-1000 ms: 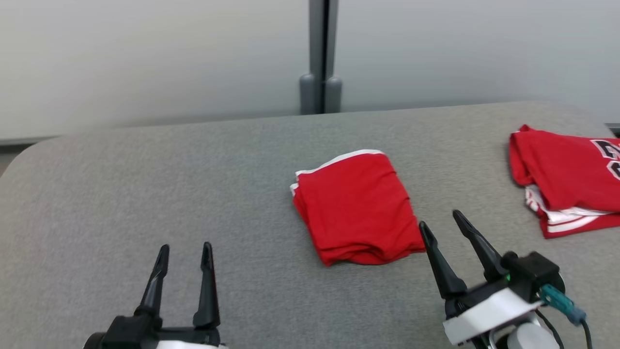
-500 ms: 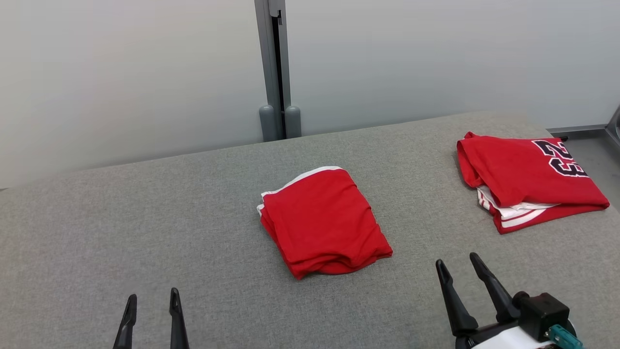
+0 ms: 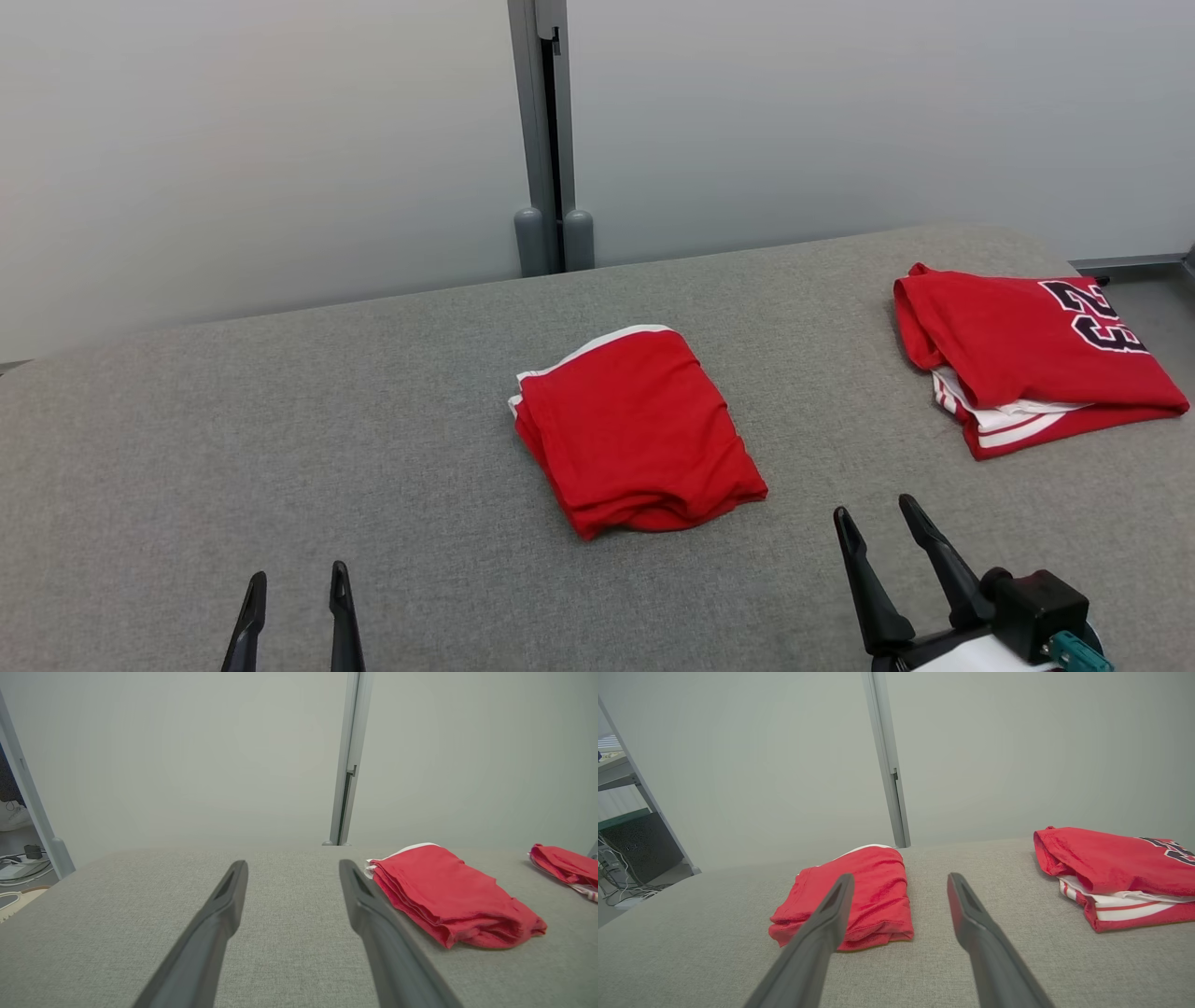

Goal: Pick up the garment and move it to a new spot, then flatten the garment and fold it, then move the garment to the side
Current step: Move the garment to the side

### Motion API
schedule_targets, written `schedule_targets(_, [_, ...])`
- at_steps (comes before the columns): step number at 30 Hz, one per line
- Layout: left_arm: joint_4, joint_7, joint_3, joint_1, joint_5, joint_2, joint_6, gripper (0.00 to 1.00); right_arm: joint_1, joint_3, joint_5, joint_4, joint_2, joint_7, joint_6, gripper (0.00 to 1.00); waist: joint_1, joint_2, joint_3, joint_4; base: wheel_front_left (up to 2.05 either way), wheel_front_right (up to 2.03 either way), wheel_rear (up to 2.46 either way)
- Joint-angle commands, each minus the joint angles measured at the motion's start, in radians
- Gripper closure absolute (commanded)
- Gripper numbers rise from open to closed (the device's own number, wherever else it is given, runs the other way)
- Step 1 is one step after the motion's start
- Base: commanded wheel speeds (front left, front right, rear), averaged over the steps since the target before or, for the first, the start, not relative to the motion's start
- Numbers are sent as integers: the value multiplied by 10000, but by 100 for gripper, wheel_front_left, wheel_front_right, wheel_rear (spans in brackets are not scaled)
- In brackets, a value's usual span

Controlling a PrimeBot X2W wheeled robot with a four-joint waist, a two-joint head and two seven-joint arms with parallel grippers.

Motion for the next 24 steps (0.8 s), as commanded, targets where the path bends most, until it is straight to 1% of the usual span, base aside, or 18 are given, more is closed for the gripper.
schedule_targets(1, [46,-18,26,140,32,33,-44,0,82,55,-19,4,-38,-16,-4,0,1,-1,-18,58,0,0,0])
schedule_targets(7, [148,-18,-10,137,78,35,-69,0,185,75,-61,60,-31,-16,-4,0,1,-1,-57,276,0,0,0])
schedule_targets(10, [211,-18,-108,78,115,35,-117,0,47,315,165,296,-27,-16,-5,0,1,-1,18,449,0,0,0])
schedule_targets(12, [269,-18,-210,-13,148,36,-149,0,-148,573,791,682,20,-15,-4,0,1,-1,100,627,0,0,0])
schedule_targets(14, [352,-18,-340,-57,77,35,-226,0,-563,975,1498,1113,-142,-18,-5,0,1,-1,182,859,0,0,0])
schedule_targets(15, [370,-18,-432,-92,4,32,-255,0,-747,1184,2038,1411,-206,-15,-5,0,1,-1,233,985,0,0,0])
schedule_targets(16, [370,-18,-432,-92,4,32,-255,0,-747,1184,2038,1411,-206,-15,-5,0,1,-1,233,985,0,0,0])
schedule_targets(18, [375,-18,-631,-194,-1,35,-344,0,-1231,1809,2938,2140,-539,23,-5,0,1,-1,368,1275,0,0,0])
schedule_targets(20, [371,-18,-845,-321,4,33,-407,0,-1954,2344,3981,2674,-920,413,-5,0,1,-1,519,1529,0,0,0])
schedule_targets(22, [348,-18,-1044,-428,27,36,-426,0,-2657,2745,4865,3057,-1437,995,-4,0,1,-1,695,1764,0,0,0])
schedule_targets(24, [292,-16,-1249,-619,49,33,-418,0,-3320,3062,5512,3404,-1970,1685,-4,0,1,-1,1020,1965,0,0,0])
